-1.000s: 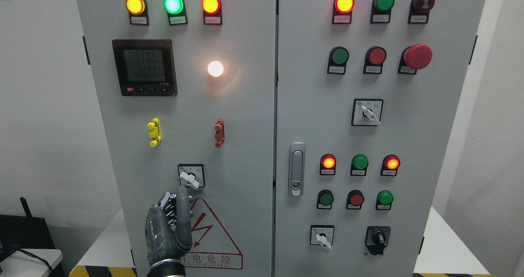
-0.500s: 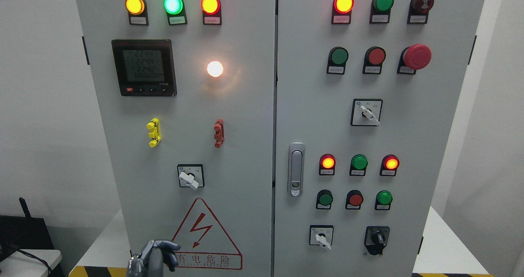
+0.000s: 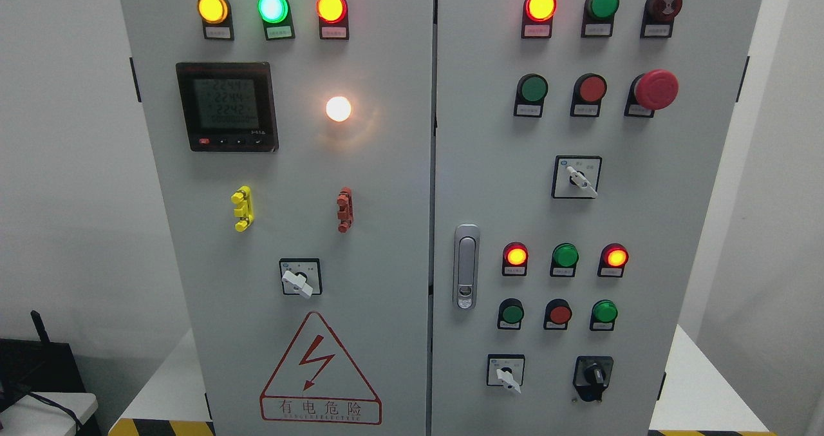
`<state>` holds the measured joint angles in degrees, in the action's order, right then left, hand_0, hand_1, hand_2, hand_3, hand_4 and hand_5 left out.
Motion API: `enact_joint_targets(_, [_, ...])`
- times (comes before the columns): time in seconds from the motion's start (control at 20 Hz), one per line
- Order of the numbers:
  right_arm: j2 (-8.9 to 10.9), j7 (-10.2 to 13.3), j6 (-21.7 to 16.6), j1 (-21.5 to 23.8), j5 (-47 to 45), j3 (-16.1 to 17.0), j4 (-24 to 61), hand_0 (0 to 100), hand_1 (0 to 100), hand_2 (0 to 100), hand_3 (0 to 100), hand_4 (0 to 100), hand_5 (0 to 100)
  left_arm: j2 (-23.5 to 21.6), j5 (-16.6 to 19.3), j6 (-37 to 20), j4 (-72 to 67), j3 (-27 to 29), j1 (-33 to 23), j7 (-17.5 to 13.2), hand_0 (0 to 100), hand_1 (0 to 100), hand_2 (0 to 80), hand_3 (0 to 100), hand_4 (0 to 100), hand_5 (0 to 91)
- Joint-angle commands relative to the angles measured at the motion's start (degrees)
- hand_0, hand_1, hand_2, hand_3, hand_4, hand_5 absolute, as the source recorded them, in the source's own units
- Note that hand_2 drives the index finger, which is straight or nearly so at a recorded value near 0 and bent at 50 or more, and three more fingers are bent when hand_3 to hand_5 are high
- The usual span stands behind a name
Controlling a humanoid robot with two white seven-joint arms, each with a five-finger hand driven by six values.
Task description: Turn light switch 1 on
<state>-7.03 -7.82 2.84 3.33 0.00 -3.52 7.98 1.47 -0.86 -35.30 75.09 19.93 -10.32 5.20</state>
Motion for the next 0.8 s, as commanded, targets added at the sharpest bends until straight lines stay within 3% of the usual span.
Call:
enact_joint_targets(0.0, [0.0, -0.09, 0.06, 0.01, -0.97, 0.0, 0.02, 12, 39, 0, 0, 0, 0, -1.21, -3.01, -0.47, -35.06, 17.42, -2.95, -0.19, 18, 0, 6.5, 38, 49, 29.6])
enact_joint_targets(0.25, [0.0, 0.0, 0.06, 0.01, -0.97, 0.0, -0.07, 12, 39, 0, 0, 0, 0, -3.67, -2.04, 0.23, -55.18, 16.02, -4.18, -0.28, 32, 0, 1.9, 27, 34, 13.7])
enact_joint_targets(0.35, [0.0, 0.0, 0.06, 0.01, -1.05, 0.0, -0.07, 12, 39, 0, 0, 0, 0, -3.85, -2.04, 1.8, -61.87, 11.65, -3.92, -1.15, 34, 0, 0.0, 24, 31, 11.7])
enact_joint_targets(0.45, [0.0, -0.09, 0.06, 0.01, -1.05, 0.0, -0.07, 12, 39, 0, 0, 0, 0, -4.72, -2.31, 8.54, -66.37, 5.49, -3.57, -3.25, 37, 0, 0.0, 19, 27, 9.8])
enact_joint_targets(0.6, [0.0, 0.0, 0.06, 0.01, -1.05, 0.0, 0.02, 12, 39, 0, 0, 0, 0, -4.03, -2.05, 20.5, -67.26, 1.34, -1.55, -5.29, 39, 0, 0.0, 14, 23, 8.4])
enact_joint_targets(0.75, [0.0, 0.0, 0.06, 0.01, -0.97, 0.0, -0.07, 12, 39, 0, 0, 0, 0, -3.06, -1.96, 25.97, -67.53, -6.8, 0.73, -5.46, 41, 0, 0.0, 7, 15, 4.9])
